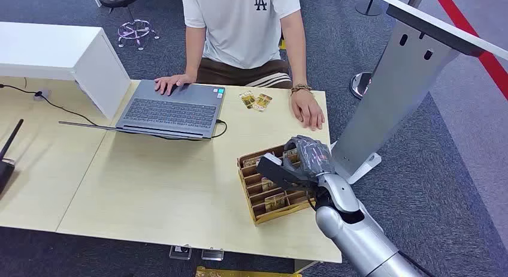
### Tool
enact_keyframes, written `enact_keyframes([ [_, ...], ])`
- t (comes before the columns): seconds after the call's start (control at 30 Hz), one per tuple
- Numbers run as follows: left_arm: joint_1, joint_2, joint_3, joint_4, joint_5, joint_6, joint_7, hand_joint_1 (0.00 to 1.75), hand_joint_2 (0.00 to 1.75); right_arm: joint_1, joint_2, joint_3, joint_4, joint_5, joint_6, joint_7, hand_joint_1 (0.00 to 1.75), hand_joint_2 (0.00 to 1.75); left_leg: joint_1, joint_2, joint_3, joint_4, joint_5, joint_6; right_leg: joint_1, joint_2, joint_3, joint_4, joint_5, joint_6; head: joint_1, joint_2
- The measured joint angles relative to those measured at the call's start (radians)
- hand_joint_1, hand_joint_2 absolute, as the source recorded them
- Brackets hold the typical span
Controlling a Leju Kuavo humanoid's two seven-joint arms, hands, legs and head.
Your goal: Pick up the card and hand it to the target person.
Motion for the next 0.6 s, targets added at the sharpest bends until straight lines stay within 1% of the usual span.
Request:
enact_keyframes([
  [0.2, 0.000, 0.000, 0.000, 0.000, 0.000, -0.002, -0.002, 0.00, 0.00, -0.001, 0.000, 0.001, 0.005, -0.003, -0.001, 0.000, 0.86, 1.75, 0.000, 0.000, 0.000, 0.000, 0.000, 0.000, 0.000, 0.000, 0.000, 0.000, 0.000, 0.000, 0.000, 0.000],
  [0.33, 0.000, 0.000, 0.000, 0.000, 0.000, -0.002, -0.002, 0.00, 0.00, -0.001, 0.000, 0.001, 0.007, -0.003, -0.004, 0.000, 0.96, 1.75, 0.000, 0.000, 0.000, 0.000, 0.000, 0.000, 0.000, 0.000, 0.000, 0.000, 0.000, 0.000, 0.000, 0.000],
  [0.6, 0.000, 0.000, 0.000, 0.000, 0.000, -0.003, -0.006, 0.00, 0.00, -0.005, 0.000, 0.001, 0.016, -0.003, -0.007, -0.001, 1.02, 1.75, 0.000, 0.000, 0.000, 0.000, 0.000, 0.000, 0.000, 0.000, 0.000, 0.000, 0.000, 0.000, 0.000, 0.000],
])
